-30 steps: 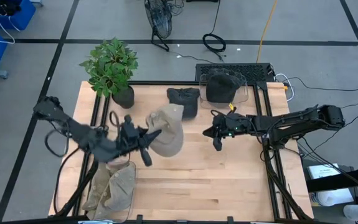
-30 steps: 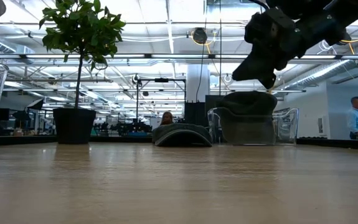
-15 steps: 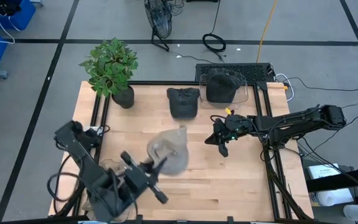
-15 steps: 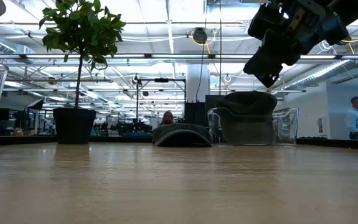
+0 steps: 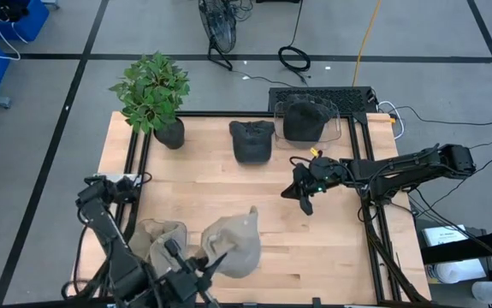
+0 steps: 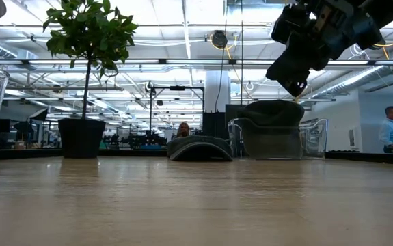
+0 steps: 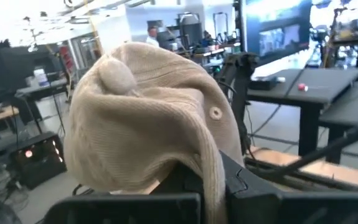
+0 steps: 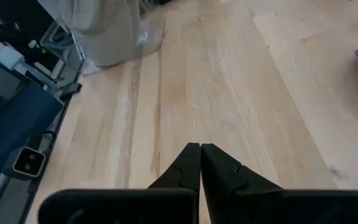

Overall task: Pick & Place hat
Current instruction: Put the brown cap into the bottom transparent bin

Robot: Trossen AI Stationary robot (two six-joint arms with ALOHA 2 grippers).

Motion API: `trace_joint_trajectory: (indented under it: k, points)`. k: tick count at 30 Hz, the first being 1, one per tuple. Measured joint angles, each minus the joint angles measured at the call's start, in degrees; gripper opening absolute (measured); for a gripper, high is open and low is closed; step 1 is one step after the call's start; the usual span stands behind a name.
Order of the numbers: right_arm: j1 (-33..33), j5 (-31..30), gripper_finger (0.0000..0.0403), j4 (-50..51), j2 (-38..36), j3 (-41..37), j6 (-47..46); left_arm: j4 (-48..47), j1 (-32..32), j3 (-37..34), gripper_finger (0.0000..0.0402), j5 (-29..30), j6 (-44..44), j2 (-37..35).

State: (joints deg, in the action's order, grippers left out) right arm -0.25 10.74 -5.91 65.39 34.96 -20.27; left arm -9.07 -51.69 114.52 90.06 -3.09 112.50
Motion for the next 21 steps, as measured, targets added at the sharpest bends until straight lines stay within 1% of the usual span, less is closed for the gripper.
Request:
trace_joint_trajectory:
  k: [3,6,8,10,12,13,15,17,19,21]
  points:
    - [0.0,-0.06,0.0004,-1.68,0.0,0.0,-1.38,-6.79,-1.71,0.0,0.0002,-0.04,-6.08,0.07]
    - [0.0,-0.27,0.0004,-4.68,0.02,0.0,-2.5,-15.48,-3.35,0.0,0.0002,-0.02,-15.59,0.01]
    - [0.0,-1.49,0.0004,-6.74,0.02,0.0,-3.94,-24.05,-4.16,0.0,0.0002,-0.24,-24.72,0.01]
    - [0.02,-3.12,0.0004,-8.39,0.02,0.0,-5.8,-33.97,-4.58,0.0,0.0002,-1.93,-35.49,0.01]
    - [0.02,-3.45,0.0004,-9.71,0.02,0.0,-7.37,-44.67,-4.61,0.0,0.0002,-6.0,-48.85,-0.06]
    - [0.02,-3.45,0.0004,-10.12,0.02,0.0,-7.87,-50.32,-4.61,-0.03,0.0002,-8.94,-56.03,-0.24]
    - [0.34,-3.5,0.0004,-10.42,0.02,0.0,-8.77,-61.46,-4.12,-0.04,0.0002,-16.38,-70.42,-0.77]
    - [0.84,-4.16,0.0004,-10.38,0.03,0.0,-9.06,-70.84,-3.1,-0.02,0.0002,-23.94,-82.3,-1.22]
    - [1.71,-5.99,0.0004,-10.37,0.04,0.0,-9.09,-78.03,-2.54,-0.04,0.0002,-29.99,-91.7,-1.72]
    - [2.78,-8.07,0.0004,-10.16,0.04,0.0,-9.08,-81.08,-1.85,-0.03,0.0002,-33.04,-96.46,-2.15]
